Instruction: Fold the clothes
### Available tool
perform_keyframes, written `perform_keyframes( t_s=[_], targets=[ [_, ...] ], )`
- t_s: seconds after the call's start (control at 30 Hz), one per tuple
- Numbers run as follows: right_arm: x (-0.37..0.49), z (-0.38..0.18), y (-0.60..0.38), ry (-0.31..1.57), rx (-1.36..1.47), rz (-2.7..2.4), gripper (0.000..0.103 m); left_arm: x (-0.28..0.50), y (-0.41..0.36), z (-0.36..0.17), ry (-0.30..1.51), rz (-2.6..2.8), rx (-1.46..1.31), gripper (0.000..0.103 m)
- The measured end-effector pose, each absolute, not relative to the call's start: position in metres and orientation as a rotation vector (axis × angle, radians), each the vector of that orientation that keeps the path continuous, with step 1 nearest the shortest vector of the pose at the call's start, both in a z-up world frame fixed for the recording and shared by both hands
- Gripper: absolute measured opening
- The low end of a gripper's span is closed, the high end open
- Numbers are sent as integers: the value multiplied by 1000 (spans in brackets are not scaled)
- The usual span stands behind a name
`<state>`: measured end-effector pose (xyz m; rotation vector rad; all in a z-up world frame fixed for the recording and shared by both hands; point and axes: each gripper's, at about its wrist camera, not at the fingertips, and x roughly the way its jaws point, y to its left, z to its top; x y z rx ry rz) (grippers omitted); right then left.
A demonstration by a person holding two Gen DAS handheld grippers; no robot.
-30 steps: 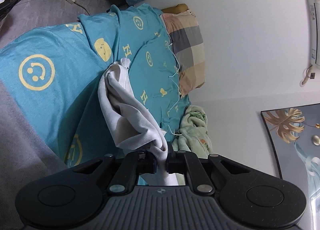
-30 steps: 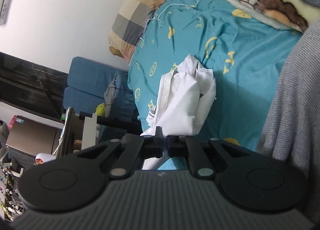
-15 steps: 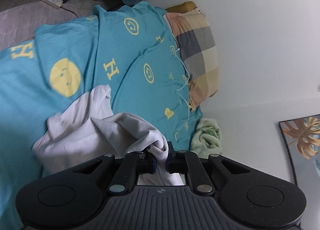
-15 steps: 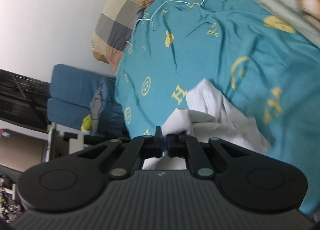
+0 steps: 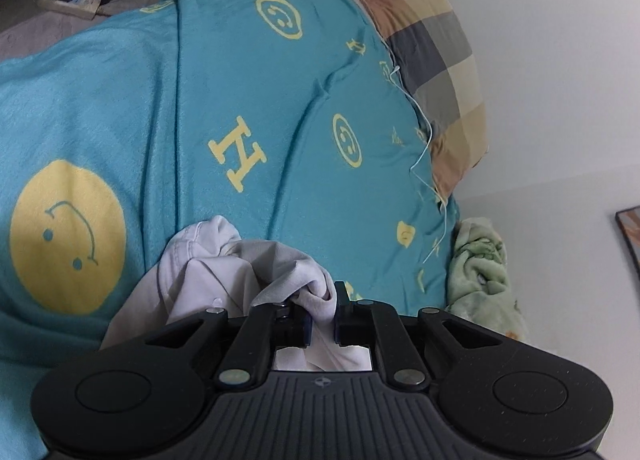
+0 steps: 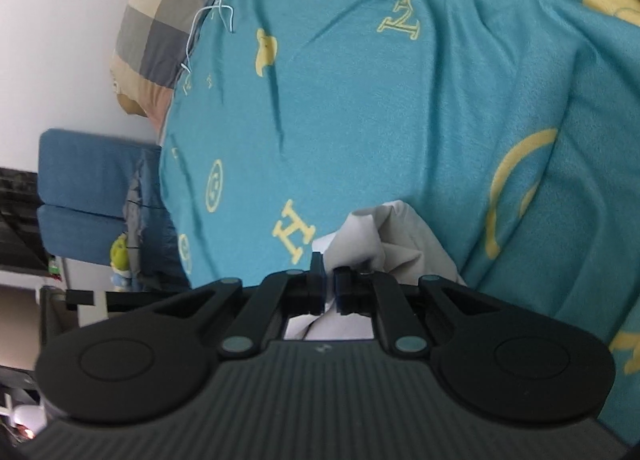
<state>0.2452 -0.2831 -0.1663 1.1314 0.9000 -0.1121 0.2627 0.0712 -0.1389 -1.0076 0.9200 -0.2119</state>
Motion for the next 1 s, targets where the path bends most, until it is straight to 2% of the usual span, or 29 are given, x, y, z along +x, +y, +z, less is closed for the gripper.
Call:
perform_keyframes(
  t_s=[0.1, 0.2, 0.23, 0.27, 0.3, 0.33, 0.37, 0.4, 0.57, 0.7, 0.83, 1.0],
  targets=[
    [243, -163, -279, 898, 1093, -107, 9, 261, 67, -130, 902, -236, -936, 14],
    [241, -154, -274, 877, 1038, -65, 11, 253, 60, -116, 865, -259, -855, 29],
    [240, -149, -272, 863, 1011, -43, 12, 249, 57, -110, 847, -268, -819, 39],
    [239, -143, -268, 846, 976, -17, 18, 246, 54, -103, 826, -271, -780, 50],
    [237, -137, -264, 829, 939, 7, 33, 243, 51, -97, 805, -273, -740, 54],
    [234, -132, -260, 815, 906, 28, 42, 239, 48, -91, 787, -273, -699, 59],
    [232, -128, -255, 800, 875, 46, 56, 235, 45, -85, 770, -272, -656, 62],
    [231, -123, -251, 784, 846, 62, 66, 233, 42, -81, 757, -271, -616, 64],
    [234, -109, -223, 746, 547, 94, 67, 224, 24, -76, 733, -240, -410, 67],
    [244, -129, -213, 775, 333, 49, 66, 226, 13, -88, 775, -230, -299, 67],
    [249, -151, -213, 814, 298, 64, 65, 233, 8, -106, 827, -223, -237, 66],
    [245, -148, -214, 812, 331, 61, 65, 223, 8, -103, 817, -231, -194, 66]
  ],
)
